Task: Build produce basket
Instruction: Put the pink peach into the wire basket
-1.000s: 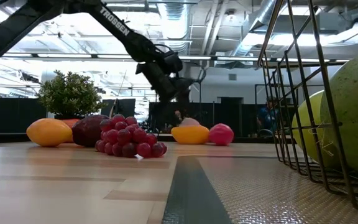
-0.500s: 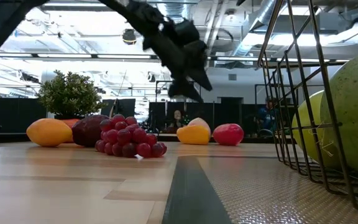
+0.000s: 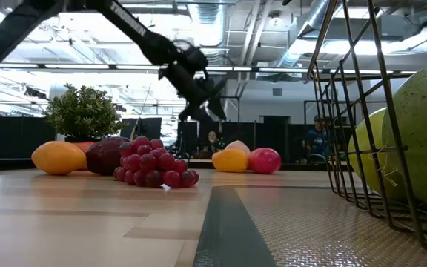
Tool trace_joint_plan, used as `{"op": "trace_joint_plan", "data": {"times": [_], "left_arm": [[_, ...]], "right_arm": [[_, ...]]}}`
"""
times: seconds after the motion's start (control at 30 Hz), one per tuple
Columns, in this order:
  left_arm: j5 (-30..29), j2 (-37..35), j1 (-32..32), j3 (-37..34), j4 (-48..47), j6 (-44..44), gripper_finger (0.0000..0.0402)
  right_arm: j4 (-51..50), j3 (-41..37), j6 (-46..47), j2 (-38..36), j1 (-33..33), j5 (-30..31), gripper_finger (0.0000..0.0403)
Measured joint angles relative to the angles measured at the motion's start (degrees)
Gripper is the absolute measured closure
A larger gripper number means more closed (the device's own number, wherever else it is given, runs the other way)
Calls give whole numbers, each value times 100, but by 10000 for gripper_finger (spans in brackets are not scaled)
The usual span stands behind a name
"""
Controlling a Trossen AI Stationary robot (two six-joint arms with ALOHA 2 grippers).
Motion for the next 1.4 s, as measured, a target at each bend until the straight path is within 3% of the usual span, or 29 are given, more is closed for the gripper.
{"op": "trace_joint_plan", "data": {"times": [0.17, 0.4, 0.53, 0.7, 0.8, 0.97, 1.13, 1.33, 1.4], "left_arm": [[562, 722, 80, 406, -135, -239, 223], [673, 1251, -141, 1080, -397, -146, 264], [594, 1242, -279, 1039, -402, -66, 275], [1202, 1229, -488, 922, -568, 86, 278], [817, 1189, -639, 943, -971, 239, 278], [697, 1109, -683, 941, -1383, 519, 278], [1634, 1039, -611, 904, -1685, 693, 278], [2215, 1101, -983, 871, -2420, 1064, 278], [2123, 1088, -1180, 876, -2654, 1320, 279]], "right_arm": [[-2, 0, 92, 0, 0, 0, 31], [-2, 0, 258, 0, 198, 2, 31], [-2, 0, 382, 0, 311, 3, 31], [-2, 0, 449, 0, 447, 21, 31], [0, 0, 521, 0, 506, 26, 31], [2, 0, 555, 0, 657, 28, 31], [5, 0, 553, 0, 756, 26, 31], [11, 0, 601, 0, 853, 26, 31], [13, 0, 627, 0, 907, 26, 31]]}}
